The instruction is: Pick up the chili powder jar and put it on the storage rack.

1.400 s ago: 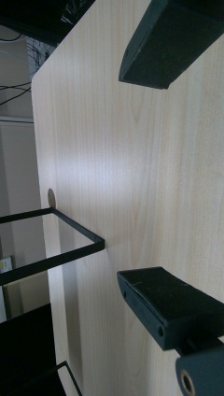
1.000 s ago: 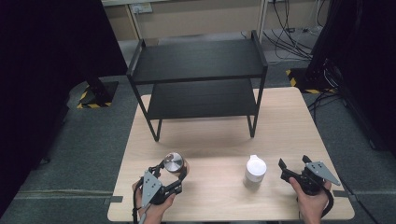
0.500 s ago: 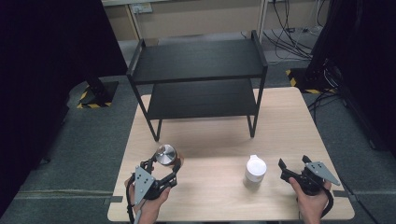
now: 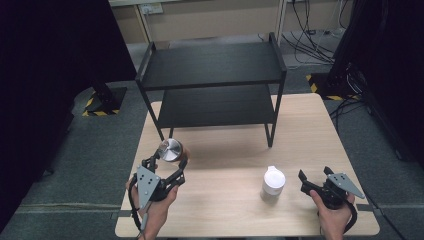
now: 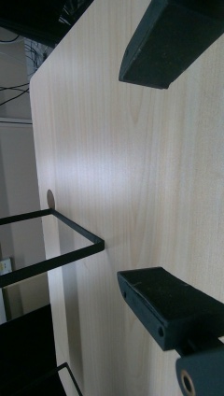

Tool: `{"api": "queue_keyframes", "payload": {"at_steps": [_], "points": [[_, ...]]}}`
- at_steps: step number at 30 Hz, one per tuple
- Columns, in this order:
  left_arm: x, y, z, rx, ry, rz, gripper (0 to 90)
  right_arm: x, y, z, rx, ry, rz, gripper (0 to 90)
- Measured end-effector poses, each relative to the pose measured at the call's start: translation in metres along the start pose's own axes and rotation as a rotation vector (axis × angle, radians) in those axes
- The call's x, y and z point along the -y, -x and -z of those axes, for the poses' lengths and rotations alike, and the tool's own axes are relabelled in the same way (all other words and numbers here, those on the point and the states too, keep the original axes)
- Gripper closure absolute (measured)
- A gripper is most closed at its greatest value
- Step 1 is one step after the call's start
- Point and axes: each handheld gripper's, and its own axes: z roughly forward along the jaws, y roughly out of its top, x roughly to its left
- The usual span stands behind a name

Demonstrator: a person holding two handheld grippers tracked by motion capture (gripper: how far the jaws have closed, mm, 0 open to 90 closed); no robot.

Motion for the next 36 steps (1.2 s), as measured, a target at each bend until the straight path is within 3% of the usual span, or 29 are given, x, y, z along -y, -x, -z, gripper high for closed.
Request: {"api": "queue_keyframes", "payload": {"at_steps": [7, 17, 25, 36], "points": [[-0.008, -0.002, -0.009, -0.038, 0.009, -0.016, 30.3, 0.0, 0.001, 0.0, -0.001, -0.002, -0.005, 5.5], [-0.02, -0.007, -0.022, -0.049, 0.022, -0.024, 30.3, -0.001, 0.001, 0.0, 0.0, -0.005, -0.01, 5.4], [-0.043, -0.015, -0.038, -0.068, 0.039, -0.053, 30.3, -0.001, 0.001, -0.001, 0.0, -0.005, -0.013, 5.4], [-0.067, -0.025, -0.054, -0.087, 0.051, -0.046, 30.3, -0.002, 0.001, -0.001, 0.0, -0.008, -0.015, 5.3]]}}
